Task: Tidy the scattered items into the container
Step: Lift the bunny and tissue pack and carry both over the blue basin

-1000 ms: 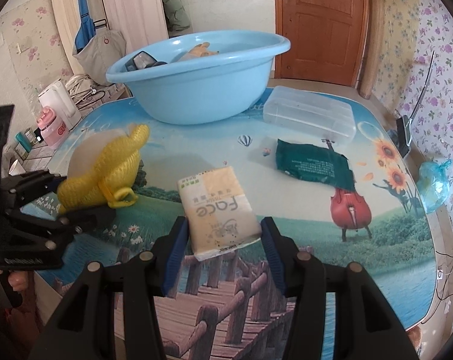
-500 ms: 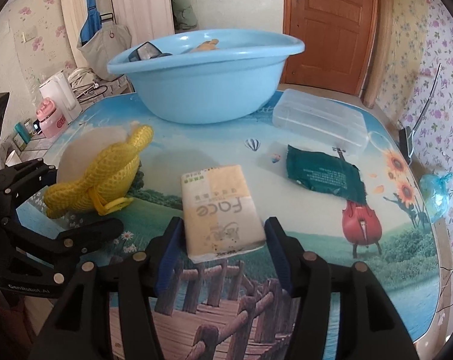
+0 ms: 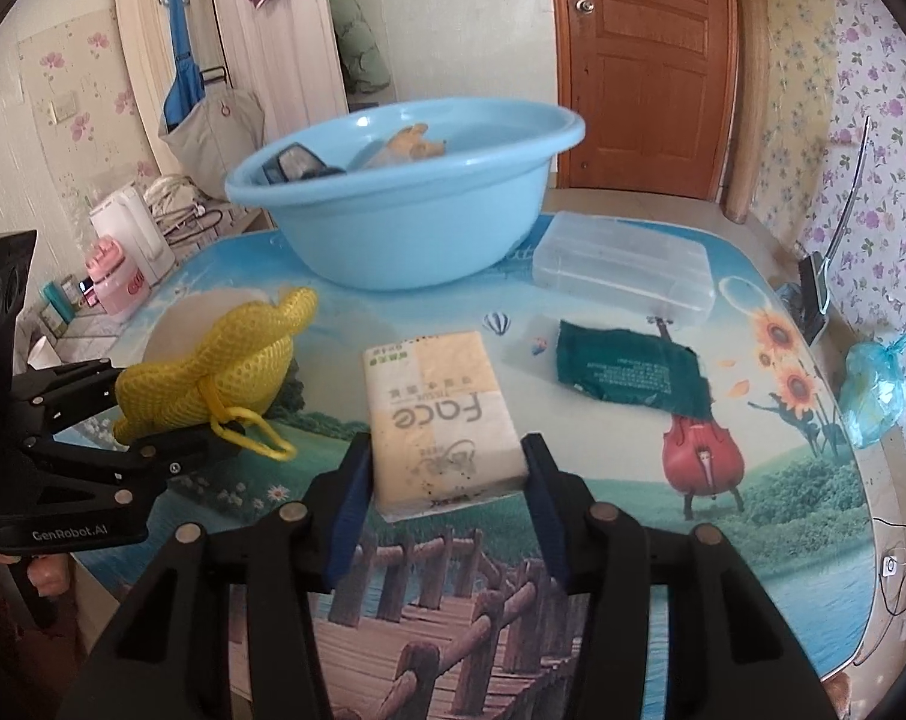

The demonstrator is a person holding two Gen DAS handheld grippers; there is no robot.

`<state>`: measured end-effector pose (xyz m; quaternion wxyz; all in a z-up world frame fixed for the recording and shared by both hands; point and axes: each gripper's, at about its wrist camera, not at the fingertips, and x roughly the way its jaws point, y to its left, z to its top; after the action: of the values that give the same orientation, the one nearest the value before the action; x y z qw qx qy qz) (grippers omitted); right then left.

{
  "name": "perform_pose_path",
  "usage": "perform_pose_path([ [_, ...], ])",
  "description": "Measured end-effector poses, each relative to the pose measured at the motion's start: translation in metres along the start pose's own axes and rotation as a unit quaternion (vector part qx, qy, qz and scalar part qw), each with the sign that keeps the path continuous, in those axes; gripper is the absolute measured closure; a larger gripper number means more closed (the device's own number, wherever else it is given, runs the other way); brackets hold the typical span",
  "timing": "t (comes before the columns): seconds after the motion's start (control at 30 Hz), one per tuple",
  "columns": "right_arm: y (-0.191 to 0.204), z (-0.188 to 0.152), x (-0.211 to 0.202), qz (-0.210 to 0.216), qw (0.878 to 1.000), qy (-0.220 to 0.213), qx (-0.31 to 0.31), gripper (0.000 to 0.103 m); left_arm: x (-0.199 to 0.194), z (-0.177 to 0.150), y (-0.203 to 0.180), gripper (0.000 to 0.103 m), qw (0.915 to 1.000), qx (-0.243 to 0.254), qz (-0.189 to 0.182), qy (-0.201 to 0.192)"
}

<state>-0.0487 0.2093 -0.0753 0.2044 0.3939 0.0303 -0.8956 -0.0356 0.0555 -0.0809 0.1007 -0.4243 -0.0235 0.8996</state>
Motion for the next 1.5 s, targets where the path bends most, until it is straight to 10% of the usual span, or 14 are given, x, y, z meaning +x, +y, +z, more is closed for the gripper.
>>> perform_pose_path([
  [0.27,0.004,0.009,-0.013,0.012,1.000,-0.018,0.000,0.055,-0.027,0.010,0.000,0.046,0.9983,-0.025,-0.042,-0.030],
  [1.5,0.020,0.081,-0.040,0.052,0.994,-0.095,-0.012,0.055,-0.065,0.083,-0.005,0.046,0.9940,0.007,-0.013,-0.109],
])
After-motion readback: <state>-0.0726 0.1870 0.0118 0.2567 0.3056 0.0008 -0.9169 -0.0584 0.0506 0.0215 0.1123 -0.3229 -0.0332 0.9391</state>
